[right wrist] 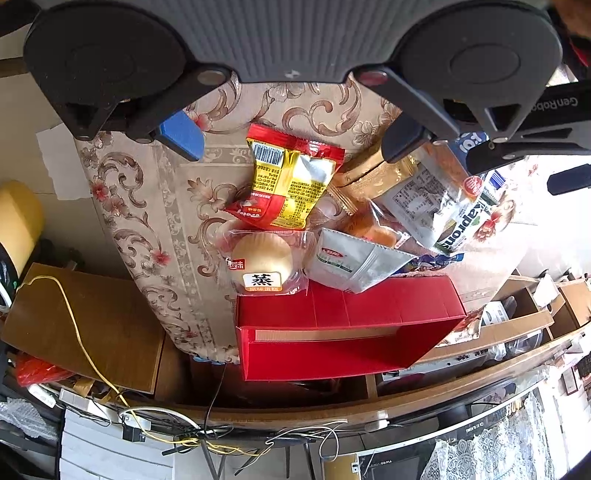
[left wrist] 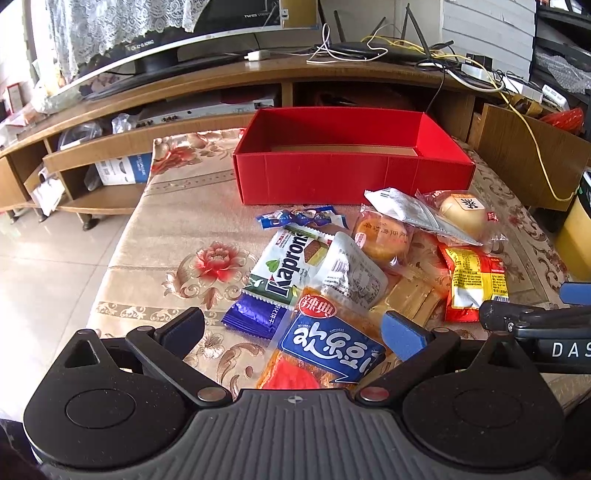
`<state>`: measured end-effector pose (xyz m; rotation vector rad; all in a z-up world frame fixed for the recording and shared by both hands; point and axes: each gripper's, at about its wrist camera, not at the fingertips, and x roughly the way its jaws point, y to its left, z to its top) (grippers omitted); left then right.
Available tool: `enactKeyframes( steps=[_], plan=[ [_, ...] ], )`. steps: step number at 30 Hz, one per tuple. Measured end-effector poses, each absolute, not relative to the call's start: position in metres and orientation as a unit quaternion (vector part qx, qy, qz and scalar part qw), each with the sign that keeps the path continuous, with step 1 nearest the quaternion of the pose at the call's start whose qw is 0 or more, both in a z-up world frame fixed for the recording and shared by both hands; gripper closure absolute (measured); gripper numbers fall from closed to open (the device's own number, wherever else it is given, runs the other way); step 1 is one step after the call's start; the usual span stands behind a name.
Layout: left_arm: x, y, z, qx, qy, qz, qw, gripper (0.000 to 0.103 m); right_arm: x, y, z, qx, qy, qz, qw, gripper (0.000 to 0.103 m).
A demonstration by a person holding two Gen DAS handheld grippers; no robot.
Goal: Organize snacks
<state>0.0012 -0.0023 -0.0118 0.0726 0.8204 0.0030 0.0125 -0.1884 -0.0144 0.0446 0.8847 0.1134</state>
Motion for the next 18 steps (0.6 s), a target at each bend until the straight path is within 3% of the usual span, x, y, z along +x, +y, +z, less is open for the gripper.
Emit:
enactKeyframes(
  steps=[18],
  plan=[
    [0.0036,0.0002,-0.0144,0.035,0.41,-0.003,0.911,0.001,0.0147,-0.1869,-0.0175,0.021,0.435,0.058,0.898,0.0]
  ],
)
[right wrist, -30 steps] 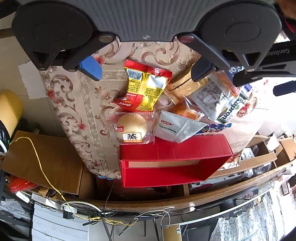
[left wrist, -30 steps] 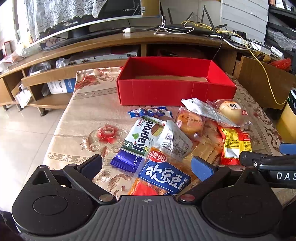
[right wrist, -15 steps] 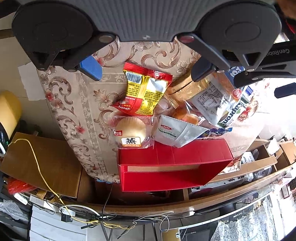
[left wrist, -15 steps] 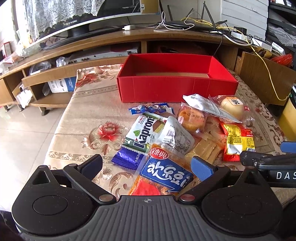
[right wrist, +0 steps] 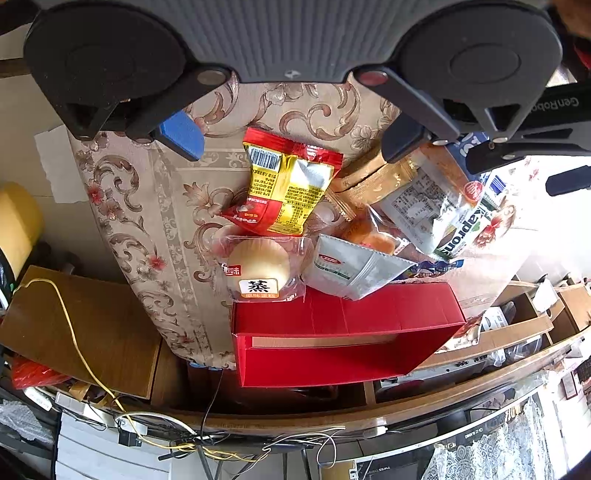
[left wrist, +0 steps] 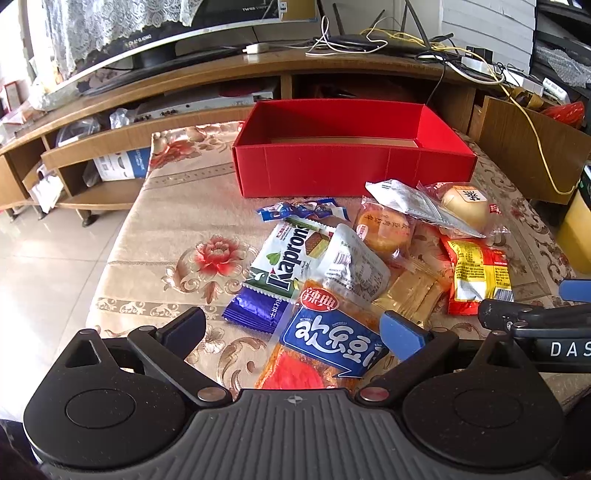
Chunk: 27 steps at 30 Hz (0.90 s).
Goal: Organize snacks
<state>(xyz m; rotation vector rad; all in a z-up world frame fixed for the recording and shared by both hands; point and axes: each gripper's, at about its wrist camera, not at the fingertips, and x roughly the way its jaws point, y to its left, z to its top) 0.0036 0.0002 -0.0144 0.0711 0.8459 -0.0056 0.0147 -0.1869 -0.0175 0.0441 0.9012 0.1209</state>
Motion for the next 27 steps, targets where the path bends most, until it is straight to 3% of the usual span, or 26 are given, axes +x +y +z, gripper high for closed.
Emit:
enactKeyframes(
  steps=[11,23,27],
  plan=[
    [0.013,0.021,-0.016,-0.014,0.433,-0.01,0.901,0.002,0.019,-0.199,-0.012,0.05,0.433,0.06,0.898,0.0],
    [0.016,-0.007,-0.041,0.091,0.478,-0.073,0.871,0.004,0.02,-0.205,-0.012,0.062,0.438,0.072,0.894,0.0],
    [0.021,0.001,-0.054,0.069,0.514,-0.074,0.852,0.018,0.026,-0.212,-0.01,0.072,0.441,0.071,0.892,0.001]
  ],
)
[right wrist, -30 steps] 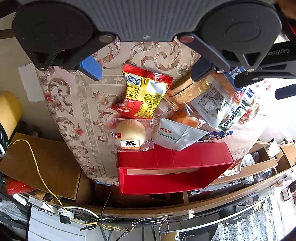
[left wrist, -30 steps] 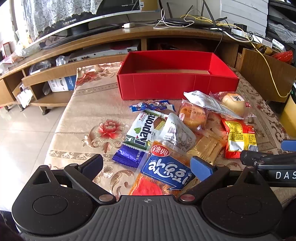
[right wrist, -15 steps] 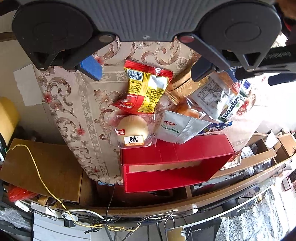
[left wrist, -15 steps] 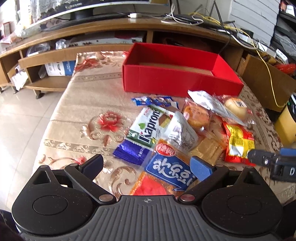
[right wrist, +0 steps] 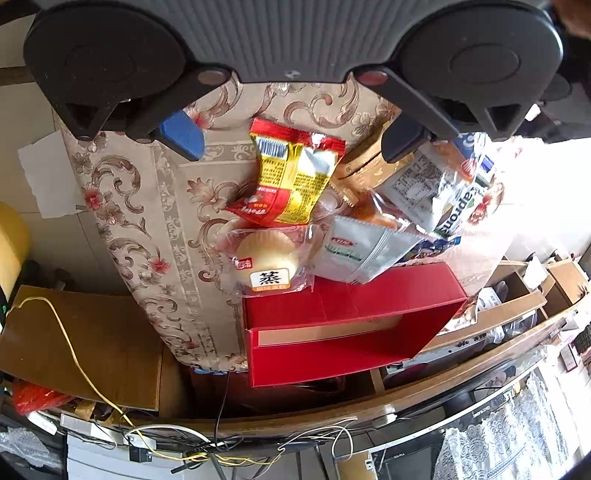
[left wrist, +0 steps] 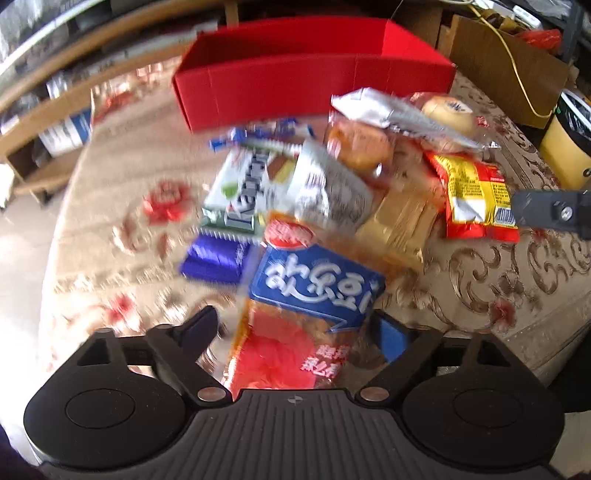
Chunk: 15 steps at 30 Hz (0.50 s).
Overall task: Organize snacks
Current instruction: 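Lower the left gripper onto the blue-and-white snack bag and close it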
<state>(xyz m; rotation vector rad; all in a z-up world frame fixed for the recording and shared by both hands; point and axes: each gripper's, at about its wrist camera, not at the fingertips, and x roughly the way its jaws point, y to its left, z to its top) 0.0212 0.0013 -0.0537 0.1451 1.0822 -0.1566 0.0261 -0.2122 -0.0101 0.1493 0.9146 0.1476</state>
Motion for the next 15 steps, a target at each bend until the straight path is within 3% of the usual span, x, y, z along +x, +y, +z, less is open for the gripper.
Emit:
enactKeyframes(
  steps=[7,15],
  plan=[
    [0.017,0.007,-0.045,0.041,0.508,-0.092,0.855,0.033,0.047,-0.216,-0.003,0.075,0.447,0.065,0.889,0.004],
    [0.02,0.007,-0.042,0.008,0.51,-0.104,0.854,0.036,0.092,-0.207,0.019,0.08,0.452,0.08,0.885,0.006]
  ],
)
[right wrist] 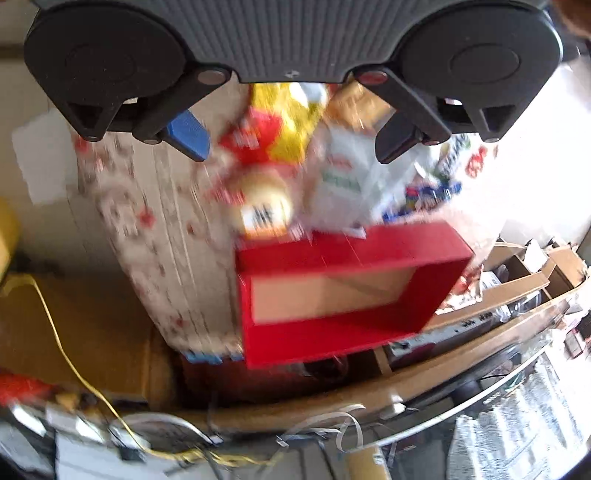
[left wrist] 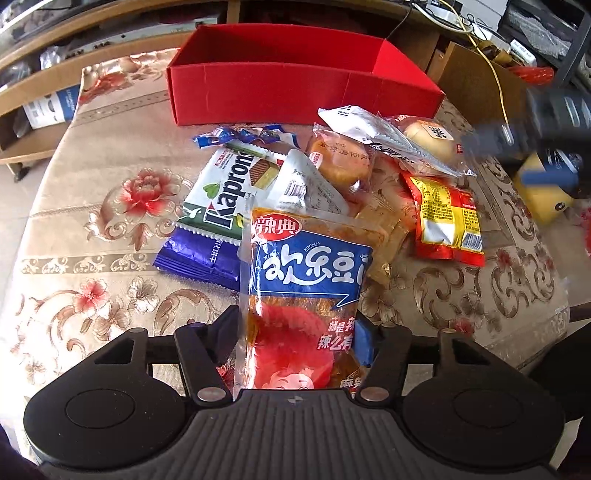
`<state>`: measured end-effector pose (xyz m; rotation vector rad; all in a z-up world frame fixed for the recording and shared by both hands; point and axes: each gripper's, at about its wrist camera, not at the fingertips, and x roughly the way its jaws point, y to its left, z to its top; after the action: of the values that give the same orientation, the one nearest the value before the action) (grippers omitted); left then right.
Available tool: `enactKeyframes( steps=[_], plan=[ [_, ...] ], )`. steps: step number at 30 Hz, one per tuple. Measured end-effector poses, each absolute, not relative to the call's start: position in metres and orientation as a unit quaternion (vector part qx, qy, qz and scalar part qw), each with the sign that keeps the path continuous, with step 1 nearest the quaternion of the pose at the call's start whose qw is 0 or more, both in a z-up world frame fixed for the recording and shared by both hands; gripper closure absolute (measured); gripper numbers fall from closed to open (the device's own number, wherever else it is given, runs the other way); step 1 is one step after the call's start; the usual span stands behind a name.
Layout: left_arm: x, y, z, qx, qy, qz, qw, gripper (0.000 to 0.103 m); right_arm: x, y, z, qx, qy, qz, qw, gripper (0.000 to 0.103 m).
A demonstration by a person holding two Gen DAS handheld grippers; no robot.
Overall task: Organize snacks
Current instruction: 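Lower the left gripper onto the blue-and-white snack bag and close it, then close the right gripper on the silver-grey foil packet while the left gripper holds the blue bag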
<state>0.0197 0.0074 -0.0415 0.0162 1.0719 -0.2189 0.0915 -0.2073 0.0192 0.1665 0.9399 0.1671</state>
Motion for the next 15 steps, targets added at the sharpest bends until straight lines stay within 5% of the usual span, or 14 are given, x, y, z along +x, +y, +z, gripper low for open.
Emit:
enactKeyframes(
  steps=[12,15],
  plan=[
    [0.024,0.009,-0.044,-0.015,0.514,-0.116,0.85,0.033,0.176,-0.165,-0.026,0.11,0.551,0.094,0.822,0.006],
    [0.024,0.008,-0.044,-0.014,0.514,-0.117,0.85,0.032,0.173,-0.163,-0.024,0.094,0.549,0.109,0.823,0.024]
  ],
)
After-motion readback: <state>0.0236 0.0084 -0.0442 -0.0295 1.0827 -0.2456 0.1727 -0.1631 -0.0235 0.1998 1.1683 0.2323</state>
